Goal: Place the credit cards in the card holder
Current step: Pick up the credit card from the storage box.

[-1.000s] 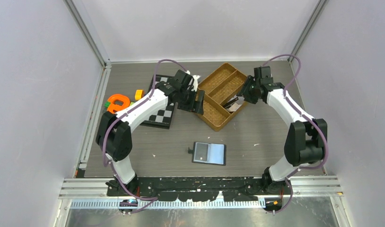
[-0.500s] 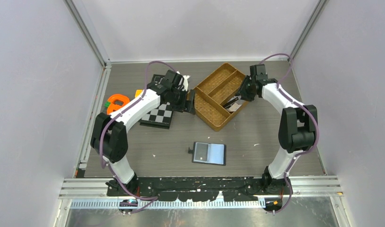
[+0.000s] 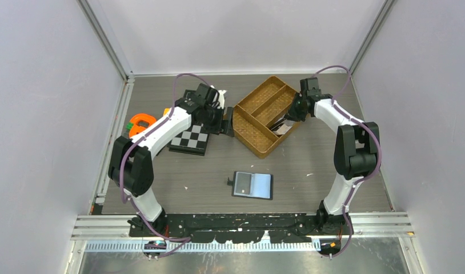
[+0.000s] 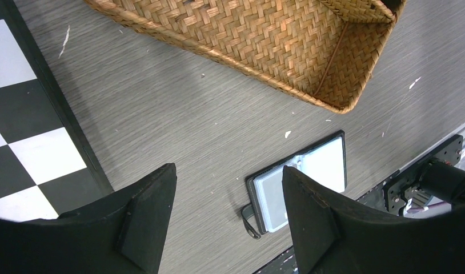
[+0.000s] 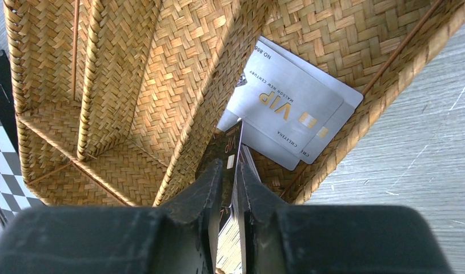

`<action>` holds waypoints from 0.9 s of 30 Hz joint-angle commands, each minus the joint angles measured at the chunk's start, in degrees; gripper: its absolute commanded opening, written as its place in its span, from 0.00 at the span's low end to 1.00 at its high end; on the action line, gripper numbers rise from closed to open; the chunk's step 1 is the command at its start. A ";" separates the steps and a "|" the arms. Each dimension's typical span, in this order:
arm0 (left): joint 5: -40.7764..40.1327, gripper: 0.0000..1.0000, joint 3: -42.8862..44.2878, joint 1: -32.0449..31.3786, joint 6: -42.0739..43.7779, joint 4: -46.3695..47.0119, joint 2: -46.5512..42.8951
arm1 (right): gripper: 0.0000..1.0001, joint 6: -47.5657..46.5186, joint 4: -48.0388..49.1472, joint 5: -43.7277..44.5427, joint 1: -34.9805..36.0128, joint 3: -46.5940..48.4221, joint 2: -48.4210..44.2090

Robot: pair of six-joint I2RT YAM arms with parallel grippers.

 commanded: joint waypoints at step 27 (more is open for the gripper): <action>-0.88 0.69 -3.49 2.56 2.68 1.21 -10.07 | 0.00 3.94 -3.57 -1.92 -0.25 3.43 -16.85</action>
